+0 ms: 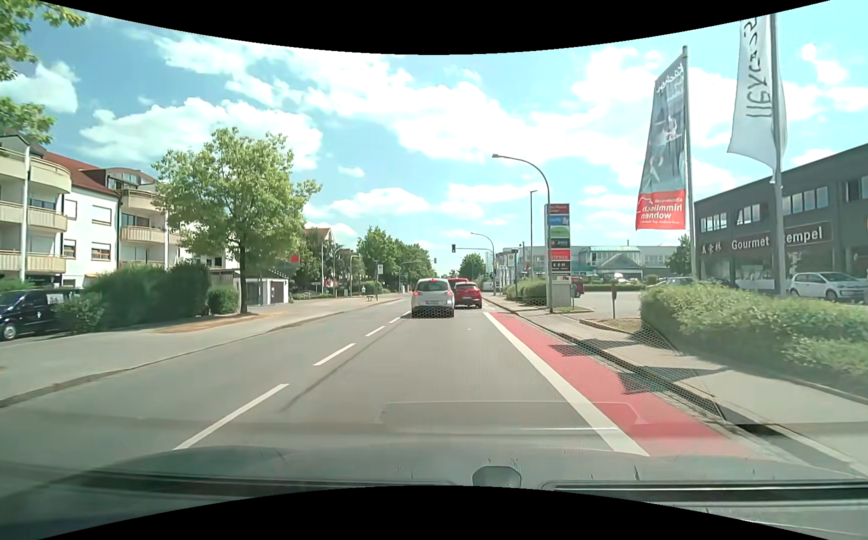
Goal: Follow the waypoints while adhering to traffic rules and regulations
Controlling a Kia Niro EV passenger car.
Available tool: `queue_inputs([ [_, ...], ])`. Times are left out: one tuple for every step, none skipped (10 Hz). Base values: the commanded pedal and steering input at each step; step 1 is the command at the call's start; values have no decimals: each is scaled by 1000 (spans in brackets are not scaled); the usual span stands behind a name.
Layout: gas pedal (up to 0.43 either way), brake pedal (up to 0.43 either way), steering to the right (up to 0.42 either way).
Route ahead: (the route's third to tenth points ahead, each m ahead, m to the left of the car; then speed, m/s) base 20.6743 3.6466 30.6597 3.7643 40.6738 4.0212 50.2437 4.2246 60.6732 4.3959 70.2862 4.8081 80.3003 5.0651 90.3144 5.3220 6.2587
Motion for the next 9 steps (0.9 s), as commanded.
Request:
queue_inputs([
  [0, 238, -2],
  [0, 238, -3],
  [0, 238, -3],
  [0, 238, -2],
  [0, 238, -3],
  [0, 238, -3],
  [0, 238, -3],
  [0, 244, -3],
  [0, 244, -3],
])
